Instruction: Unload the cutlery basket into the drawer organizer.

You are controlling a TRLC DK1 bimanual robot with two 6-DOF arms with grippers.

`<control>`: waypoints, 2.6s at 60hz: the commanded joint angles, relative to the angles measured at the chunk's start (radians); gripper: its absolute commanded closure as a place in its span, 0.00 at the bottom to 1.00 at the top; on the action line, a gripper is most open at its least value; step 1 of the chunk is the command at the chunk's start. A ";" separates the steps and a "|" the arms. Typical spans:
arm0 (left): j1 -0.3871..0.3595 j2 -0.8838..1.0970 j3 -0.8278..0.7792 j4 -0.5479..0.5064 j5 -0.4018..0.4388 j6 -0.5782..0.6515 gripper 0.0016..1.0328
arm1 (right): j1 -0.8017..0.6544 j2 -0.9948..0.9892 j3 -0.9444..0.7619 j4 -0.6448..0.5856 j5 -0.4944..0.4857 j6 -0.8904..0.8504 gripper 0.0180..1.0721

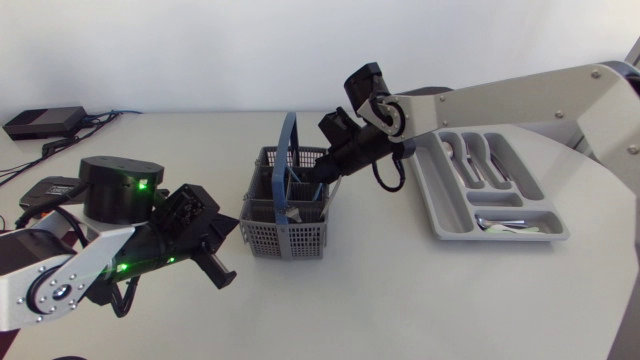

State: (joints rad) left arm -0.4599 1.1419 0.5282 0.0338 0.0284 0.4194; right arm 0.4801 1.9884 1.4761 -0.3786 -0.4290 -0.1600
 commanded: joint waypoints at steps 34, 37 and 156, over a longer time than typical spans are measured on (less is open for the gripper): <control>0.030 0.018 -0.017 -0.009 0.038 0.005 0.97 | -0.087 -0.149 -0.120 0.020 -0.031 0.051 0.94; 0.030 0.018 -0.016 -0.014 0.039 0.007 0.97 | -0.115 -0.128 -0.099 0.037 -0.033 0.053 0.95; 0.168 0.002 0.015 -0.272 0.314 0.142 0.97 | -0.095 0.237 0.265 -0.042 -0.136 0.002 0.94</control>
State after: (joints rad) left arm -0.3145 1.0973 0.5434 -0.2710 0.3367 0.5259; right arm 0.3763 2.2044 1.7363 -0.3985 -0.5537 -0.1535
